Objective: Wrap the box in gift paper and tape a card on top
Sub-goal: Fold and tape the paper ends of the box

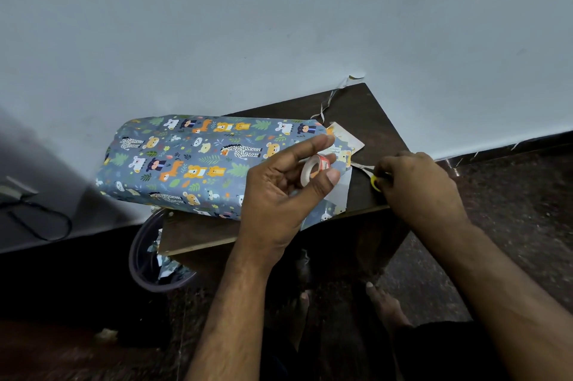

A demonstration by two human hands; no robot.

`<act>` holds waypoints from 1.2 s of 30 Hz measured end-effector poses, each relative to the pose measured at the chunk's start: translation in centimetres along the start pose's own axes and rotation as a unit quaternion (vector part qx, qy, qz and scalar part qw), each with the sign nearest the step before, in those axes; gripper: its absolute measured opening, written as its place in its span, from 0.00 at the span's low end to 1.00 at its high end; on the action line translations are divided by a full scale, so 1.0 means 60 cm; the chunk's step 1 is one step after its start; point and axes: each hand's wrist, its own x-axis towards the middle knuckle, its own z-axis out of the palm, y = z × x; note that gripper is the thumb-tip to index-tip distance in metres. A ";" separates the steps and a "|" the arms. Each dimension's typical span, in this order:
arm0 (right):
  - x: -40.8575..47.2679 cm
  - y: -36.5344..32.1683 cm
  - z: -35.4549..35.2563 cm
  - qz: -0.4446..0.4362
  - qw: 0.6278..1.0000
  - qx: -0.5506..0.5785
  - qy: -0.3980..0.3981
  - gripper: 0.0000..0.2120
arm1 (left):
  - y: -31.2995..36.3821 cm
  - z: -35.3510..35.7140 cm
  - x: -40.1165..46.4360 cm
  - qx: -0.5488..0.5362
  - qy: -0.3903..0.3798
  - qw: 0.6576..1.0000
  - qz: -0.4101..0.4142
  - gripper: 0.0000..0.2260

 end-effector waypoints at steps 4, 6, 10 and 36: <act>-0.001 -0.005 0.007 -0.010 0.999 -0.001 0.037 0.08 | 0.002 0.006 -0.001 0.011 0.005 1.000 -0.004 0.17; -0.002 -0.015 0.000 -0.036 0.988 0.105 0.112 0.07 | 0.000 0.007 0.001 0.018 0.008 1.000 -0.006 0.17; -0.025 -0.061 -0.034 -0.071 0.870 0.485 0.054 0.11 | -0.008 0.008 0.004 0.040 0.007 0.999 -0.003 0.19; -0.026 -0.064 -0.032 -0.074 0.779 0.619 -0.063 0.07 | -0.010 0.002 0.000 0.059 -0.028 0.997 -0.042 0.29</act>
